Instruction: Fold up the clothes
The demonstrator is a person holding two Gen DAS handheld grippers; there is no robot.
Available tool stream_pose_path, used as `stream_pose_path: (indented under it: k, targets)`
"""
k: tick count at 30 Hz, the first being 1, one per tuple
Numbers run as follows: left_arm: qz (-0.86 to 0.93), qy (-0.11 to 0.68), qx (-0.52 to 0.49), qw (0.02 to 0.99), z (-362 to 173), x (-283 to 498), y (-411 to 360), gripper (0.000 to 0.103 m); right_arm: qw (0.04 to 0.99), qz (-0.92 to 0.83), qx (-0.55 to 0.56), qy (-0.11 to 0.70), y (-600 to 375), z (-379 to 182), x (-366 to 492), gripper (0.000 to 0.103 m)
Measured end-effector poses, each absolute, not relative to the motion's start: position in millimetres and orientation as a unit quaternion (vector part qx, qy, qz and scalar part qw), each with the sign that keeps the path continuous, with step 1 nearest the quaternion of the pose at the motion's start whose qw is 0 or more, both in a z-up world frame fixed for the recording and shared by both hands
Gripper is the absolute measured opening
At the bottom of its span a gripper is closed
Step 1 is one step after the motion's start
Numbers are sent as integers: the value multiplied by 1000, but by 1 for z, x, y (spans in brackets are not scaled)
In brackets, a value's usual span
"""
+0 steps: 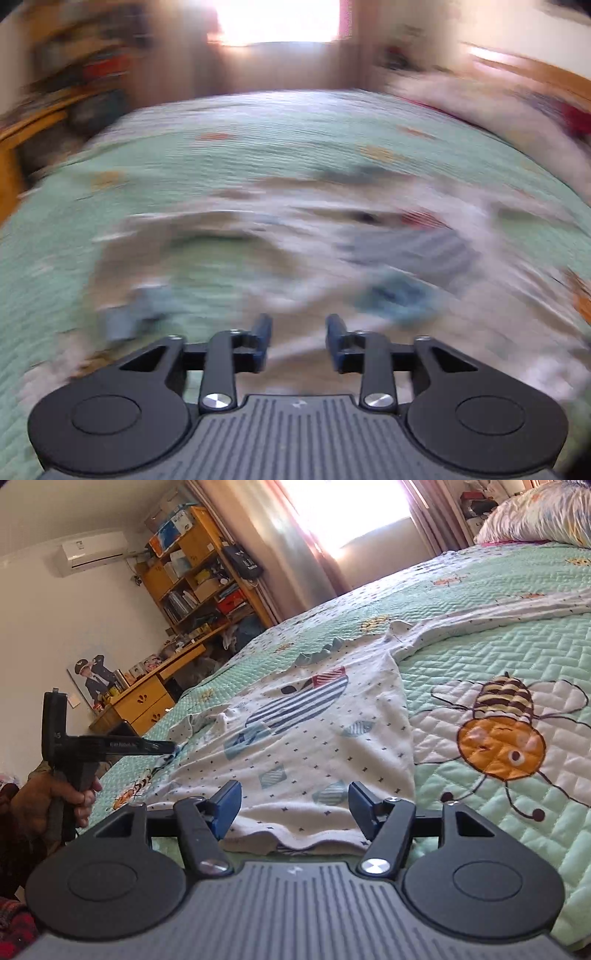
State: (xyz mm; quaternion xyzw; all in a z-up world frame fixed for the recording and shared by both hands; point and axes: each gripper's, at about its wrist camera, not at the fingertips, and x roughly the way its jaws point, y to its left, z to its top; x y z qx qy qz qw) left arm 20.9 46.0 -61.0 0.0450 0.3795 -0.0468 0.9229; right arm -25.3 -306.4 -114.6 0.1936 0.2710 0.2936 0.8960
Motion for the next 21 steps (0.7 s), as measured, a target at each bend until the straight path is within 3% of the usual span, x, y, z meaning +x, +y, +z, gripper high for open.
stream_pose_path:
  k: [2, 3, 4, 5, 13, 17, 20, 21]
  targets:
    - [-13, 402, 69, 913, -82, 20, 56, 47, 897, 295, 192, 268, -306, -113, -27, 67]
    - [12, 414, 81, 907, -93, 19, 63, 53, 898, 294, 192, 266, -306, -112, -29, 67]
    - [24, 417, 72, 906, -95, 16, 73, 50, 899, 293, 191, 265, -306, -112, -30, 67]
    - [32, 417, 53, 907, -92, 11, 84, 42, 900, 291, 191, 264, -308, -112, -32, 67]
    - [25, 397, -2, 917, -54, -13, 95, 42, 901, 299, 192, 250, -307, -106, -32, 68]
    - [-98, 391, 15, 915, -50, -18, 56, 53, 900, 308, 184, 249, -300, -101, -33, 69]
    - [-55, 447, 66, 890, -83, -18, 60, 58, 901, 305, 180, 252, -300, -101, -38, 69]
    - [-41, 447, 24, 893, -88, -22, 78, 59, 901, 302, 180, 253, -302, -102, -39, 69]
